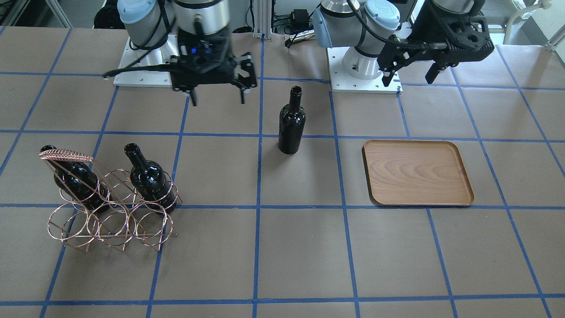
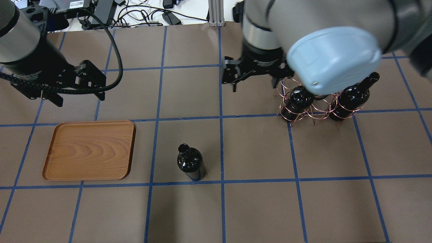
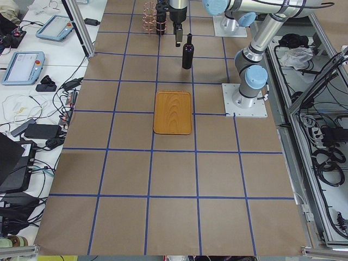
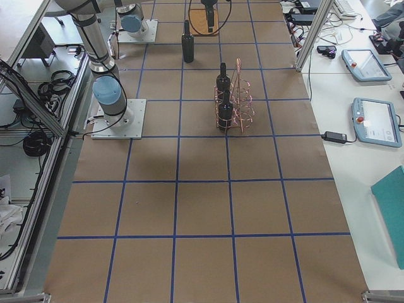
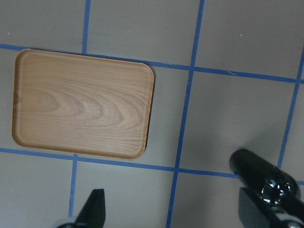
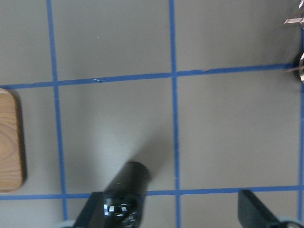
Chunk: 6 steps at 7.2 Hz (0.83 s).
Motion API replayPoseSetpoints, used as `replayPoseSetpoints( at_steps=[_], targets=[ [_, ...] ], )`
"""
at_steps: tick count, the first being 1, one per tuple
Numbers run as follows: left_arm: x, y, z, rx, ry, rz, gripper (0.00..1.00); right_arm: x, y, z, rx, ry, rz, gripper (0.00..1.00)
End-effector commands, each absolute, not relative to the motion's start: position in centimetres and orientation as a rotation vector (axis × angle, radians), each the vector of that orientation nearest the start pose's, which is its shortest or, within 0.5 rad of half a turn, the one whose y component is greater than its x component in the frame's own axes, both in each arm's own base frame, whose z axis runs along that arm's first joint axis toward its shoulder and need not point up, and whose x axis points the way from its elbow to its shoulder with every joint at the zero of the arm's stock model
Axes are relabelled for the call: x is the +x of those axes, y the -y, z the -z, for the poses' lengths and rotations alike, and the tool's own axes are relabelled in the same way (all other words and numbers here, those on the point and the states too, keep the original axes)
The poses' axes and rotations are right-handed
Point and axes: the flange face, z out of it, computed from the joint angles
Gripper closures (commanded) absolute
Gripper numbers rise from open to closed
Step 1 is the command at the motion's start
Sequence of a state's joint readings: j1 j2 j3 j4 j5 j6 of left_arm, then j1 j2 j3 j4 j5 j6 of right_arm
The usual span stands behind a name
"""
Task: Take wine from basket and place on tray
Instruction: 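Open the right gripper, leaving the bottle upright, and withdraw toward the rack, then move the left gripper over the standing bottle and lower onto its neck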
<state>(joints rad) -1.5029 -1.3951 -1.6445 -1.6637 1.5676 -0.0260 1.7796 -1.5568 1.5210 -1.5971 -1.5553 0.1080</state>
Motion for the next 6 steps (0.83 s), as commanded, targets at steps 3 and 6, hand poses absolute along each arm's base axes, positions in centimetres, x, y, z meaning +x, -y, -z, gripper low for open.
replayPoseSetpoints(
  at_steps=[3,6],
  targets=[
    [-23.0,37.7,-48.9,-0.013,-3.14,-0.094,0.0,14.8,47.9,-52.9,-0.27,-3.166,0.155,0.0],
    [-26.4,36.7,-44.0,0.067,-3.168,-0.138,0.01,14.6,47.8,-52.0,-0.258,-3.165,0.124,0.01]
  ],
)
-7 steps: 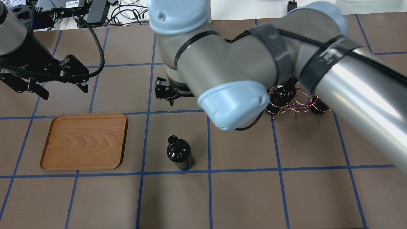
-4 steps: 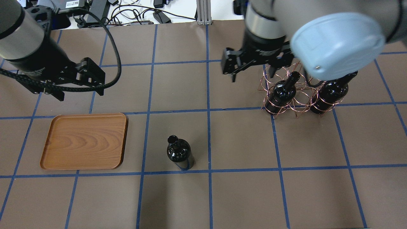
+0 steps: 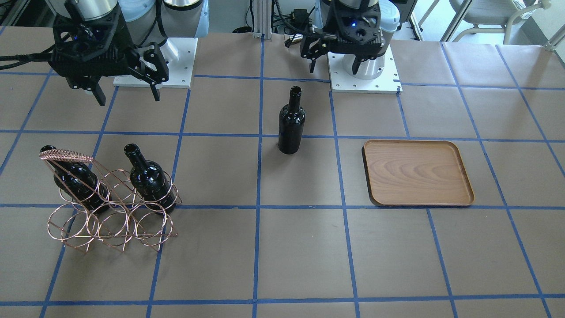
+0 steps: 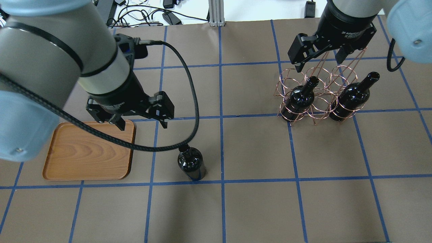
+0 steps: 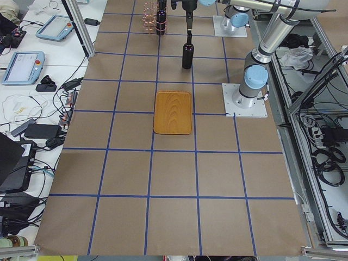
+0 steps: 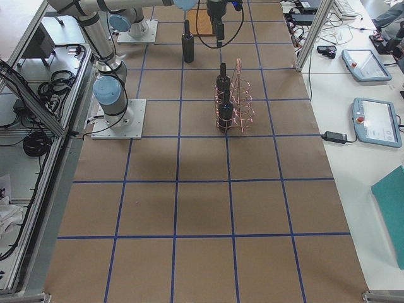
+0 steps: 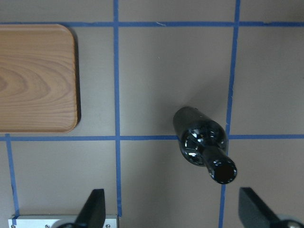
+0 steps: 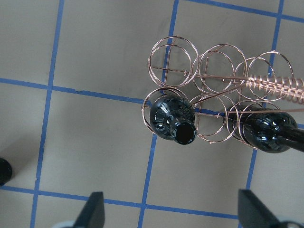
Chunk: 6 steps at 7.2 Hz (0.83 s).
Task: Take wine from basket and place on tray
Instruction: 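Move the left gripper over the standing bottle and lower onto its neck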
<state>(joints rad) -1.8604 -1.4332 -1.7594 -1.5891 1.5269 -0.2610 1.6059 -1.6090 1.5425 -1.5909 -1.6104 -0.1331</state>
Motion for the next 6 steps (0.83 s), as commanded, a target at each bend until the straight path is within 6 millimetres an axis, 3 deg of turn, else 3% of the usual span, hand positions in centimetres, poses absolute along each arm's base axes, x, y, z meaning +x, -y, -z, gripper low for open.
replayPoseSetpoints(
  at_steps=[1,4,6],
  targets=[
    [-26.8,36.6,-42.8,0.085,-3.159,-0.171,0.02,14.6,47.8,-52.1,-0.268,-3.163,0.126,0.01],
    [-28.1,38.0,-39.4,0.127,-3.145,-0.219,0.05,14.5,47.9,-51.7,-0.254,-3.162,0.109,0.04],
    [-28.4,38.6,-38.2,0.131,-3.134,-0.252,0.05,14.5,48.1,-51.5,-0.253,-3.161,0.117,0.08]
  ],
)
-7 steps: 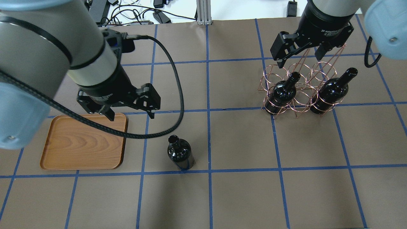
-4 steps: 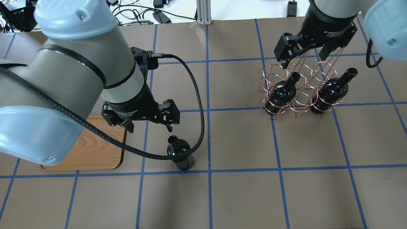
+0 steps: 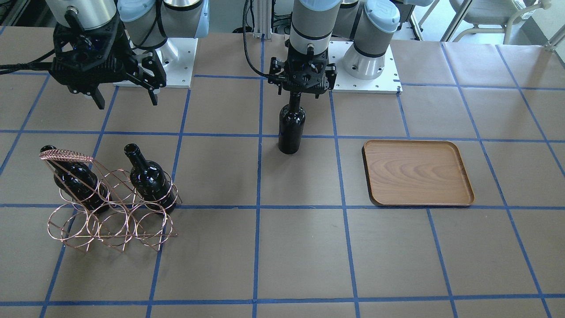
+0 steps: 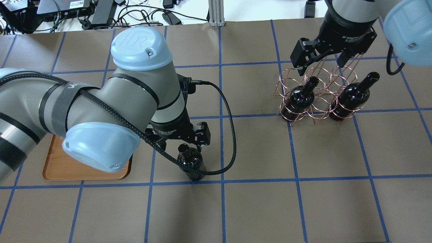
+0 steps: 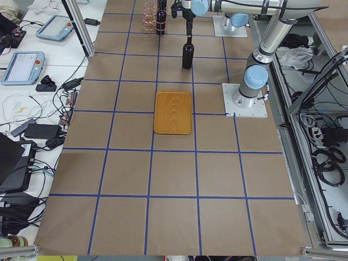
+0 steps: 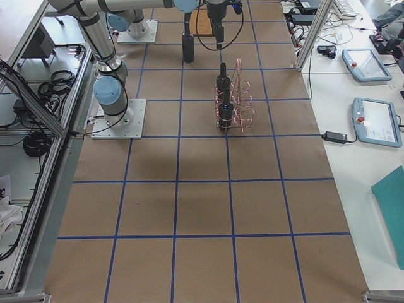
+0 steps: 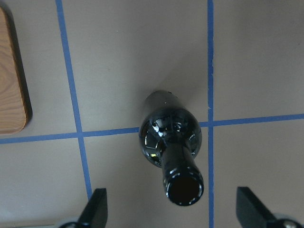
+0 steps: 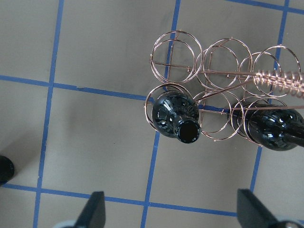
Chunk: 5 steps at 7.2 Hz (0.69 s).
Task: Take wine from basket and place on tray
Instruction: 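Move the left gripper over the standing bottle and lower onto its neck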
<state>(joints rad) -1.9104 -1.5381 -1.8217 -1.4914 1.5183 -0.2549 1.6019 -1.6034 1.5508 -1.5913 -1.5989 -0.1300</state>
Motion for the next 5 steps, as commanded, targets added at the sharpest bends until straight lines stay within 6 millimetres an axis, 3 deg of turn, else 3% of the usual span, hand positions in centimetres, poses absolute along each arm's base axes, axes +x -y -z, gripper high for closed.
replayPoseSetpoints(
  at_steps=[1,3,5],
  targets=[
    [-28.5,38.9,-37.5,0.132,-3.128,-0.272,0.05,14.5,48.0,-51.5,-0.251,-3.161,0.11,0.14],
    [-28.5,39.0,-36.5,0.144,-3.123,-0.285,0.05,14.5,47.9,-51.6,-0.253,-3.161,0.114,0.16],
    [-28.4,38.6,-34.9,0.169,-3.125,-0.273,0.09,14.5,47.9,-51.6,-0.256,-3.161,0.112,0.45]
  ],
)
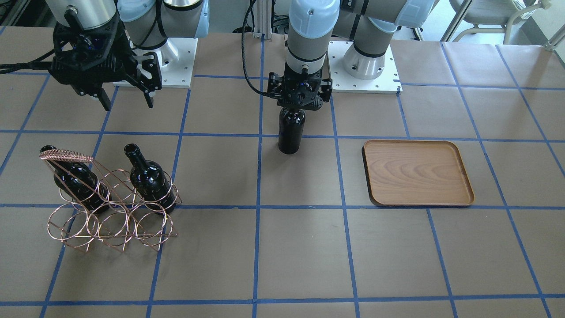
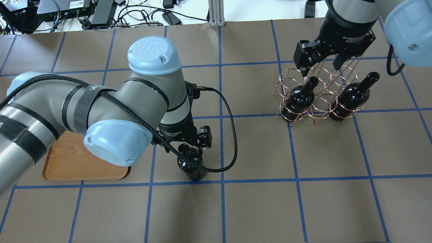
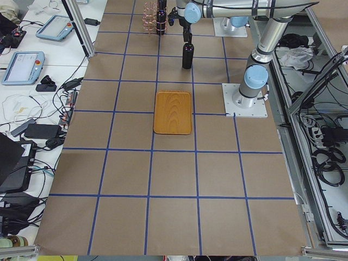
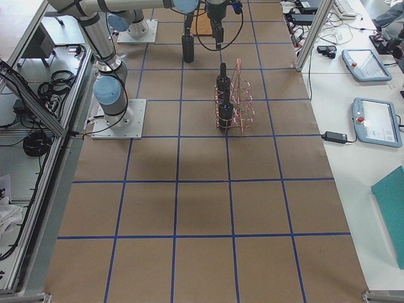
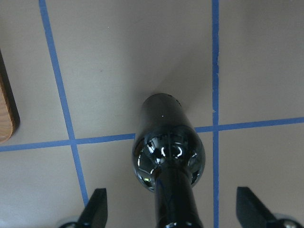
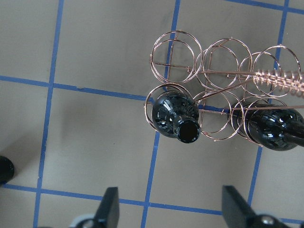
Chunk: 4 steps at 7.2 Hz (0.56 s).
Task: Take wine from basket and place on tray
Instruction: 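Close the left gripper on the bottle neck and lift it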
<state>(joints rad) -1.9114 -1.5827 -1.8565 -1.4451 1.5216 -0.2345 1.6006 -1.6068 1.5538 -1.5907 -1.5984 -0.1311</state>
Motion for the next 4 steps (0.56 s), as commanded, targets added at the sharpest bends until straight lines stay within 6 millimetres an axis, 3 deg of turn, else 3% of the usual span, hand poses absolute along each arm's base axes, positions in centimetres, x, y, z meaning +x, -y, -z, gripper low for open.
replayPoseSetpoints(
  at_steps=[1,2,3,4],
  targets=[
    [-28.36,38.61,-34.79,0.178,-3.126,-0.276,0.14,14.46,47.85,-51.6,-0.266,-3.16,0.109,0.41],
    [-28.38,38.63,-34.72,0.178,-3.127,-0.279,0.28,14.44,47.85,-51.6,-0.256,-3.162,0.109,0.07],
    [-28.41,38.63,-34.86,0.173,-3.131,-0.277,0.36,14.44,47.85,-51.6,-0.249,-3.163,0.11,0.0],
    [-28.45,38.51,-35.62,0.179,-3.137,-0.254,0.36,14.44,47.83,-51.58,-0.246,-3.163,0.107,0.0]
  ],
)
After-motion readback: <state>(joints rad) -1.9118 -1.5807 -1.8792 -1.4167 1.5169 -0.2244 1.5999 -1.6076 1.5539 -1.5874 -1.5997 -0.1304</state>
